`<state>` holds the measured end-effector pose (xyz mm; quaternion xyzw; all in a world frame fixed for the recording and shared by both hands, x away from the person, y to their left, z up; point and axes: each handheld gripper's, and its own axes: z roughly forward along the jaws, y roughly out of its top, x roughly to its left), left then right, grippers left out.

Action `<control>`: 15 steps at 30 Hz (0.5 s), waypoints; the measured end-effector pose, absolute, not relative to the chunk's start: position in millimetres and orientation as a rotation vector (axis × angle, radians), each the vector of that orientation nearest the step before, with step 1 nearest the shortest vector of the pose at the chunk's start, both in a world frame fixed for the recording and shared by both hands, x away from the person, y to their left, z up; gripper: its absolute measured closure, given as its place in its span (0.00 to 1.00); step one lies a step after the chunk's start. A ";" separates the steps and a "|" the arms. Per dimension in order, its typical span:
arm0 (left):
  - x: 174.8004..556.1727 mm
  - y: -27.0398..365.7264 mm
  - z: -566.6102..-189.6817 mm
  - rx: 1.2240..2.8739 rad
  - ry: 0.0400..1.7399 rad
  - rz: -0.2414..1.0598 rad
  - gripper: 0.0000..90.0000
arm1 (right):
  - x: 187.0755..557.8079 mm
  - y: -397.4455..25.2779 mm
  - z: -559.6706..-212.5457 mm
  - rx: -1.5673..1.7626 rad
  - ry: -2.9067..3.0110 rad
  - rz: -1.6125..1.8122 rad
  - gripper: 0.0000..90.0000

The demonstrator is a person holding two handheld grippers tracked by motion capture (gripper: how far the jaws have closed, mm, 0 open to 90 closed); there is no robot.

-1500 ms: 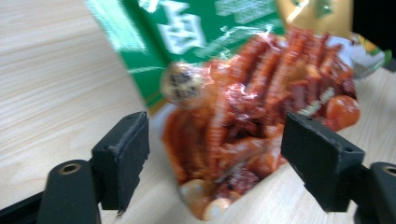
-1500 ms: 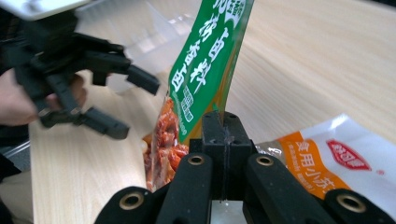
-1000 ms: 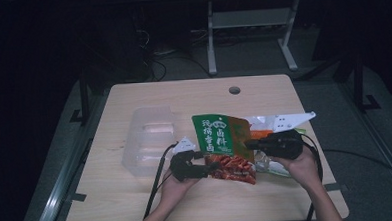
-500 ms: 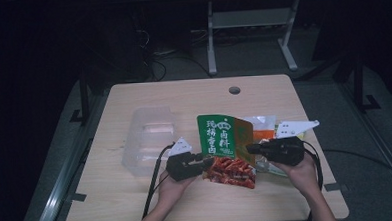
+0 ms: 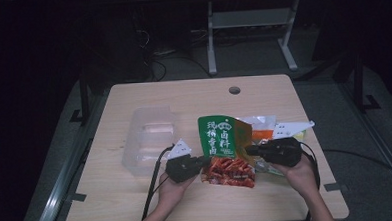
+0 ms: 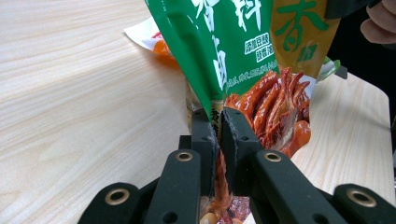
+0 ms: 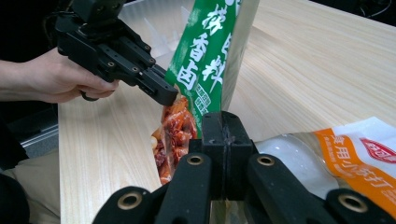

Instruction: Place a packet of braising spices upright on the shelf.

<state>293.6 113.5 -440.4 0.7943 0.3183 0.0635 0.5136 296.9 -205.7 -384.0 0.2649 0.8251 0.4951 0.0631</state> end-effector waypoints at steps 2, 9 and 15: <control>292.6 112.4 -440.1 1.918 0.761 0.165 0.93 | 298.4 -206.9 -384.6 0.818 2.495 1.493 0.96; 291.0 110.3 -440.2 1.934 0.748 0.191 0.94 | 306.9 -202.1 -389.9 0.871 2.539 1.471 0.85; 290.4 110.5 -439.9 1.952 0.733 0.205 0.94 | 312.4 -196.1 -392.4 0.905 2.565 1.464 0.81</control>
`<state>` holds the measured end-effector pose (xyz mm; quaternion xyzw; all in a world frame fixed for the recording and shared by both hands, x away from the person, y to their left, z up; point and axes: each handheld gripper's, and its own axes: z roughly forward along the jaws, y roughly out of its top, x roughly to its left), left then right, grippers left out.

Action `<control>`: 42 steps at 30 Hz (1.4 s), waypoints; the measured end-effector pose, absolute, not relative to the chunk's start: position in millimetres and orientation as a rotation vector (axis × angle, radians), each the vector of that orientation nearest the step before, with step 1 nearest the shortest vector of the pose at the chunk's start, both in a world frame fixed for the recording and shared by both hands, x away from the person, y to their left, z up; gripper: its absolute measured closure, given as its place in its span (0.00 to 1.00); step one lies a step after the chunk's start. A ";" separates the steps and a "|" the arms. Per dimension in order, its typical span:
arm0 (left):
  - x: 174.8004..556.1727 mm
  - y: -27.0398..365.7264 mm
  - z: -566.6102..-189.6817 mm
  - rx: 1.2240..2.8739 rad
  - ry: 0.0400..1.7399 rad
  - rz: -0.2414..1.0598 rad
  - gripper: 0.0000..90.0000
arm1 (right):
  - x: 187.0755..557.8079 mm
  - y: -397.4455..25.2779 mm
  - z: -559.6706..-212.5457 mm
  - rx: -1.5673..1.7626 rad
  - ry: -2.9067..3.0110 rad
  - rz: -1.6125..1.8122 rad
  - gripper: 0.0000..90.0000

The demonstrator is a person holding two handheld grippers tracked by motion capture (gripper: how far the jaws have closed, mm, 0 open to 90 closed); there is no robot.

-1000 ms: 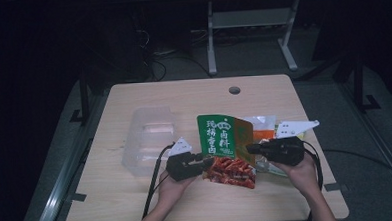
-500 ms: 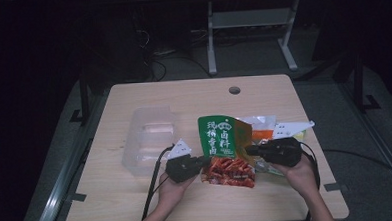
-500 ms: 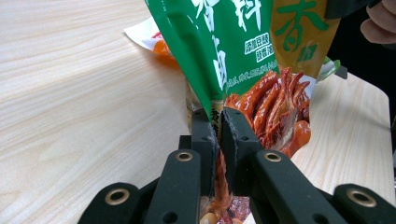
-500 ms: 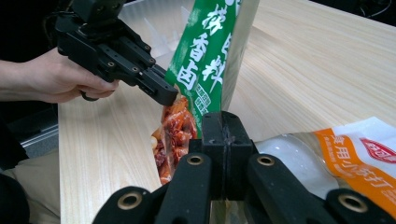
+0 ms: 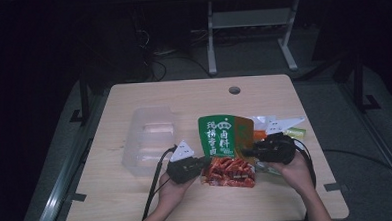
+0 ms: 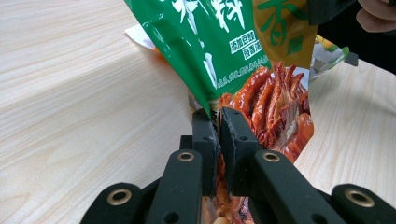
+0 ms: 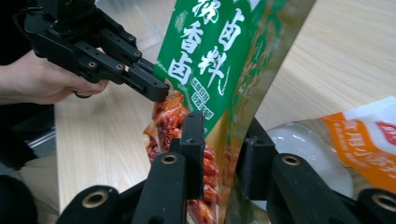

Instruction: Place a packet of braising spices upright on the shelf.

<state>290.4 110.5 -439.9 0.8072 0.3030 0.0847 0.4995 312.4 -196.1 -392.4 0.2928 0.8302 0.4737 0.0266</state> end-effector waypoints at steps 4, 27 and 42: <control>288.8 109.3 -438.9 1.959 0.719 0.219 0.95 | 316.3 -193.6 -393.8 0.923 2.581 1.456 0.76; 283.2 112.1 -434.3 1.973 0.751 0.228 0.74 | 305.9 -190.9 -394.8 0.918 2.568 1.517 1.00; 262.1 115.1 -428.6 2.022 0.739 0.264 0.52 | 287.6 -192.8 -368.2 0.851 2.458 1.545 1.00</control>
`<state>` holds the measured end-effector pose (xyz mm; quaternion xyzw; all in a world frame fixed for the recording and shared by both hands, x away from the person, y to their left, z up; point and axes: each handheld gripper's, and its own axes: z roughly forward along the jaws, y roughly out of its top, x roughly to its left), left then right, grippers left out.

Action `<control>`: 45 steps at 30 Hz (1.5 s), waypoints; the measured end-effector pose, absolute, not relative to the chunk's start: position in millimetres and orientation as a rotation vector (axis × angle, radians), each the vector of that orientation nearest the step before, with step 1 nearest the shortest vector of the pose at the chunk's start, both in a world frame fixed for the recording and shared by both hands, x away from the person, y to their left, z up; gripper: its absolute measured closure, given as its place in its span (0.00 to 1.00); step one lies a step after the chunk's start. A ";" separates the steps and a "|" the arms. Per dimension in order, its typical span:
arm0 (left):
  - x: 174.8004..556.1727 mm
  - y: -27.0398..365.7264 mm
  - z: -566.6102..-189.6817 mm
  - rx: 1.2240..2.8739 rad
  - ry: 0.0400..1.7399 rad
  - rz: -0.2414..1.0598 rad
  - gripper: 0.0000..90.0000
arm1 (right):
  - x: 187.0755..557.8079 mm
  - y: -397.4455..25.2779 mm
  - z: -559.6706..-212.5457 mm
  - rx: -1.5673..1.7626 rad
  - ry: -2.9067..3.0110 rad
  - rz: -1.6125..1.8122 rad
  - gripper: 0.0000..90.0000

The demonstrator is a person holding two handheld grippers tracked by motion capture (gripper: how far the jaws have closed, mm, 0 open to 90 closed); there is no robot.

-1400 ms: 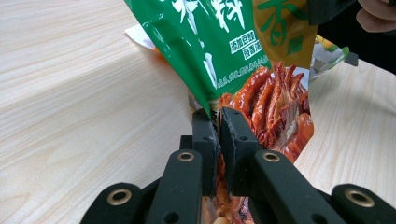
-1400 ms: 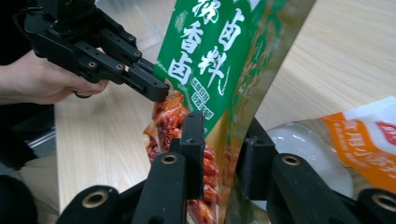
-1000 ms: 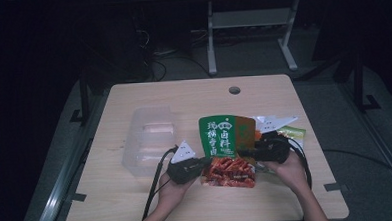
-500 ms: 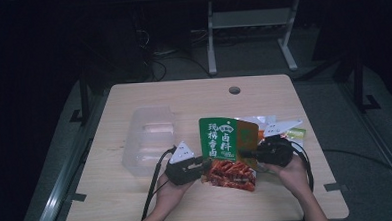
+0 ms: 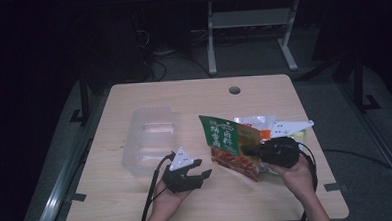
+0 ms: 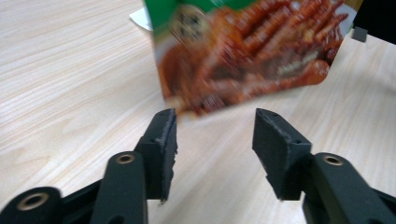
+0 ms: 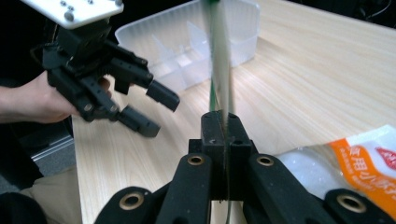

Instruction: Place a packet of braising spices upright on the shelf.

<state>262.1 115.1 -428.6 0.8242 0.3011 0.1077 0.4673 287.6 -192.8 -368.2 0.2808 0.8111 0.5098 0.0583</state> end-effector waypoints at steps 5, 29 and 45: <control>251.7 115.0 -425.0 2.056 0.695 0.273 0.46 | 289.4 -192.2 -360.4 0.857 2.429 1.588 1.00; 231.9 124.8 -427.4 2.065 0.606 0.276 0.31 | 316.8 -151.1 -323.3 0.789 2.455 1.522 1.00; 230.8 125.7 -426.2 2.062 0.595 0.291 0.29 | 343.7 -114.5 -309.2 0.745 2.479 1.523 1.00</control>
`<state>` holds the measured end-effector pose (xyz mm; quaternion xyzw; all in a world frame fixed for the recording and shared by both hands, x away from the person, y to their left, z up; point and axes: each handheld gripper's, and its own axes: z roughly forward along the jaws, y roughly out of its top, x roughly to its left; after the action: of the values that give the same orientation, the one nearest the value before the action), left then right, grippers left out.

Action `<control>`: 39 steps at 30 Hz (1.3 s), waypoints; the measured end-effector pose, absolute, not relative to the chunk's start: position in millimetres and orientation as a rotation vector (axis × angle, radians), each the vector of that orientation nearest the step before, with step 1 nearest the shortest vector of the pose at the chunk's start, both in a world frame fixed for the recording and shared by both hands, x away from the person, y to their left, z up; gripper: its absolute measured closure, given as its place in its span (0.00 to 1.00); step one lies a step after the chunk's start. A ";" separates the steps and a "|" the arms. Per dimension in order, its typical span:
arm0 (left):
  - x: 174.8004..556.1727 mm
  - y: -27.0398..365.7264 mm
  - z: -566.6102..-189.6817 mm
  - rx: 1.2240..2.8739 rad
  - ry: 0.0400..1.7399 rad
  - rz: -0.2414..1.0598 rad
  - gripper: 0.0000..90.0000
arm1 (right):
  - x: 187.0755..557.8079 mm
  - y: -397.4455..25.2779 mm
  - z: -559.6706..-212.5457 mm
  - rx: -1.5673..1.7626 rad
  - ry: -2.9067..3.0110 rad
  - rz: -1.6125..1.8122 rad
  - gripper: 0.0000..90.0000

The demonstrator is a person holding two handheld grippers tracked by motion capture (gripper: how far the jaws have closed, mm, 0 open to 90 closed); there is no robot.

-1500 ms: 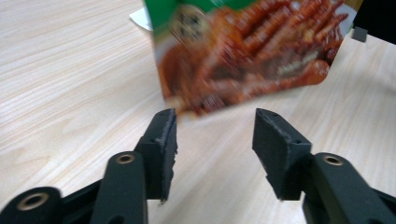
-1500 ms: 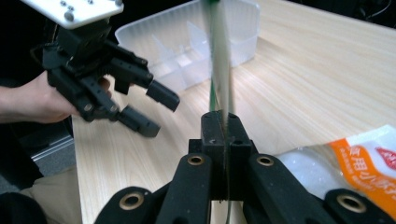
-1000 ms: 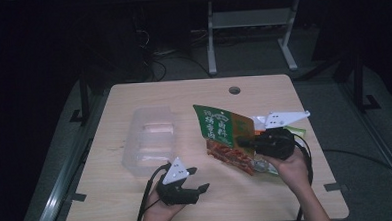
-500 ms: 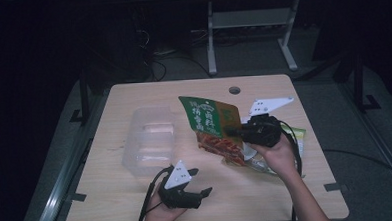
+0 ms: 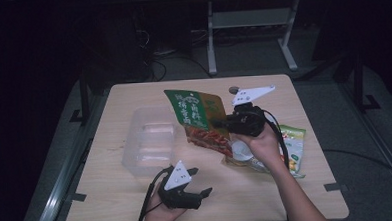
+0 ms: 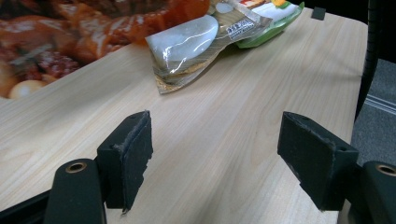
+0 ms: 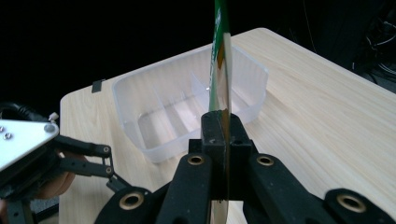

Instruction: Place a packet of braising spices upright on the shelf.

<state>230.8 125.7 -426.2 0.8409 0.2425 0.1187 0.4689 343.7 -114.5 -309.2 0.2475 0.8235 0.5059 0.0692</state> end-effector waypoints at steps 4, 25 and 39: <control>230.8 126.4 -425.3 2.062 0.591 0.287 0.29 | 348.7 -105.9 -306.0 0.740 2.491 1.516 1.00; 231.3 125.4 -427.8 2.059 0.597 0.280 0.27 | 386.1 -48.1 -289.7 0.667 2.488 1.534 1.00; 236.6 127.3 -428.9 2.066 0.587 0.297 0.27 | 418.8 -12.3 -292.5 0.662 2.483 1.553 1.00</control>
<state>236.6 127.3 -428.9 0.8421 0.2393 0.1213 0.4679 418.8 -12.3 -292.5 0.2200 0.8249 0.5161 0.0694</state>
